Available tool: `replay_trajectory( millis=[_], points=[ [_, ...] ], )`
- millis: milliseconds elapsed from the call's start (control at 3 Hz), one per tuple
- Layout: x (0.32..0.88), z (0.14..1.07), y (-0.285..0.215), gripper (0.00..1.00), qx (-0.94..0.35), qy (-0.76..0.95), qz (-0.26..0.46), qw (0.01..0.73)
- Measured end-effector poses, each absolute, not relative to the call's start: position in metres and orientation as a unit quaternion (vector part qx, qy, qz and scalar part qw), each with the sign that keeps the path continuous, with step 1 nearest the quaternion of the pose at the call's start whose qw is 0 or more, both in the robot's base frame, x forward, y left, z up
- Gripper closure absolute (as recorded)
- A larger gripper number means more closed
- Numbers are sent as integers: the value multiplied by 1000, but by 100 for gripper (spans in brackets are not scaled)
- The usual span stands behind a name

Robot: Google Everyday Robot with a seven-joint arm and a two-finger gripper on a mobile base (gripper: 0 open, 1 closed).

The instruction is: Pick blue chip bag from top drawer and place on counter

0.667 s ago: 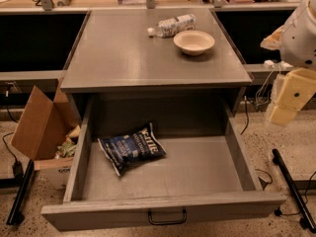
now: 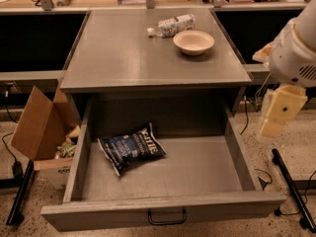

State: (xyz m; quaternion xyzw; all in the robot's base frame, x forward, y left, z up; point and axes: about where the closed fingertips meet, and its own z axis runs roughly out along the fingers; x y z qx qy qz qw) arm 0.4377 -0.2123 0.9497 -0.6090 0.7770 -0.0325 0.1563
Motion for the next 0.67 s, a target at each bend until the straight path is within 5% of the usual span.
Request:
replay_trajectory(
  millis=[667],
  points=[
    [441,861,-175,0,-643,751,3,147]
  ],
)
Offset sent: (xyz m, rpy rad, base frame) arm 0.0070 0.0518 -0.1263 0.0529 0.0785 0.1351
